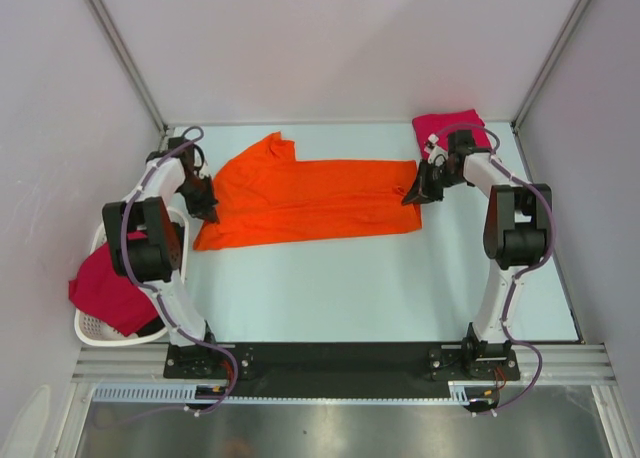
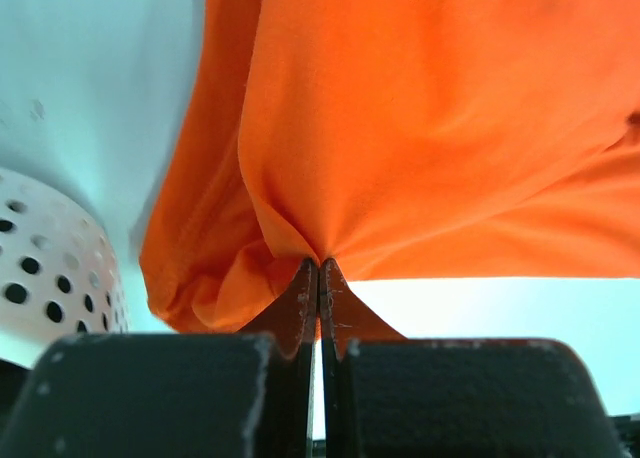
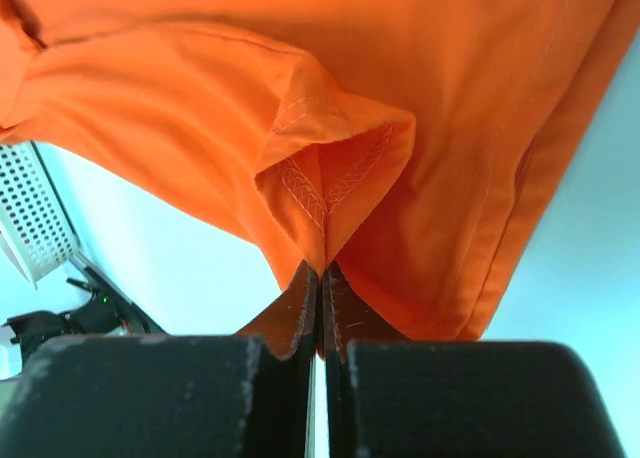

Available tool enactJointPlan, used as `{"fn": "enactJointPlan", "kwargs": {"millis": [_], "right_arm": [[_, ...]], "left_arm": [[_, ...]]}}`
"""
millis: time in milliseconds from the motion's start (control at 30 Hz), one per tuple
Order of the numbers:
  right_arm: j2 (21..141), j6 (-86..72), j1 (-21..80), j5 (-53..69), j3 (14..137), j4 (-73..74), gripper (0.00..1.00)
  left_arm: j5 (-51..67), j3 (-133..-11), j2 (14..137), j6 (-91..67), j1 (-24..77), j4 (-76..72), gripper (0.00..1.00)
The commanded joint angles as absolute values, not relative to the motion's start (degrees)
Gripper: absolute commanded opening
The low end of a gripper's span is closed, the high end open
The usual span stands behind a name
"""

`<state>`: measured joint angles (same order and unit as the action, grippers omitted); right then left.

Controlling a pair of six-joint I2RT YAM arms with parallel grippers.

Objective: Fold and stack the t-shirts
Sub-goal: Fold the flattened tshirt in 1/3 of the way

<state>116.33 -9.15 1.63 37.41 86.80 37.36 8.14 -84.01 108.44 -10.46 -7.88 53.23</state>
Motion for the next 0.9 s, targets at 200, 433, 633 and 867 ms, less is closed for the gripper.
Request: {"fn": "enactJointPlan", "kwargs": {"millis": [200,433,633,867], "right_arm": [[109.52,-7.47,1.23,35.42,83.59,44.21,0.00],[106.09,-7.21,0.97,34.54,81.04,45.88,0.00],[102.84,-7.56,0.79,32.18,74.73,46.06,0.00],[105.90,-8.17,0.62,27.25,73.56,48.69,0.00]], "left_arm": [[6.94,-78.05,101.61,-10.20,-8.35,55.37,0.00],[6.94,-77.52,99.93,-10.28,-8.44,55.81,0.00],[5.19,-75.94,99.14,-10.55,-8.26,56.34,0.00],[3.52,-74.35,101.59,-11.25,-8.35,58.00,0.00]]}}
